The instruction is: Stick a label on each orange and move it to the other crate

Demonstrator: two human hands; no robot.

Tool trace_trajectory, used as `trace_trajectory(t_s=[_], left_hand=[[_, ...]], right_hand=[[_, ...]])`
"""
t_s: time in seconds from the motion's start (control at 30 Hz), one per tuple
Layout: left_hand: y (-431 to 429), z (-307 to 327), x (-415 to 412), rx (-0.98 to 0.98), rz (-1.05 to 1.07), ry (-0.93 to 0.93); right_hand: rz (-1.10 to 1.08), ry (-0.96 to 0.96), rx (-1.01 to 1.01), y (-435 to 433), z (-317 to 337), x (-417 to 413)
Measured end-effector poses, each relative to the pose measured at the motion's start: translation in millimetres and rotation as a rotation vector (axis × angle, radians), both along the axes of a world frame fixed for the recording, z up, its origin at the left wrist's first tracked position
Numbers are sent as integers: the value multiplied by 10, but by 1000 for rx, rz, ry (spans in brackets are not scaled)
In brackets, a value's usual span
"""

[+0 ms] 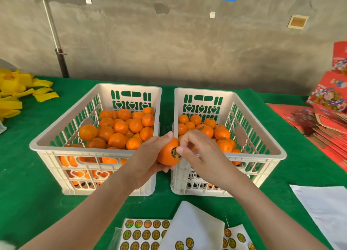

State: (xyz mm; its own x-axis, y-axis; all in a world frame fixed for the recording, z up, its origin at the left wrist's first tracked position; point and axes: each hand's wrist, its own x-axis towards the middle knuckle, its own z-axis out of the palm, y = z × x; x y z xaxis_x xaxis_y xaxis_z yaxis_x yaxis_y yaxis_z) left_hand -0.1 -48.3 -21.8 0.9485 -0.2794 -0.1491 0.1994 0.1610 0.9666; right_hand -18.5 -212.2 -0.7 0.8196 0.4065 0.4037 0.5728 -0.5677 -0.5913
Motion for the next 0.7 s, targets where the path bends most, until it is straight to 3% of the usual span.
trace_trajectory(t_s=[0.27, 0.4, 0.57, 0.7], left_hand=[[-100, -17, -23, -33, 4, 18], [-81, -86, -43, 9, -4, -82], [-172, -174, -6, 44, 34, -39], [-393, -147, 97, 109, 21, -62]], right_hand=[[-64, -10, 76, -29, -53, -21], [-110, 76, 157, -45, -161, -53], [-101, 231, 247, -78, -460, -101], [-109, 145, 266, -135, -524, -1]])
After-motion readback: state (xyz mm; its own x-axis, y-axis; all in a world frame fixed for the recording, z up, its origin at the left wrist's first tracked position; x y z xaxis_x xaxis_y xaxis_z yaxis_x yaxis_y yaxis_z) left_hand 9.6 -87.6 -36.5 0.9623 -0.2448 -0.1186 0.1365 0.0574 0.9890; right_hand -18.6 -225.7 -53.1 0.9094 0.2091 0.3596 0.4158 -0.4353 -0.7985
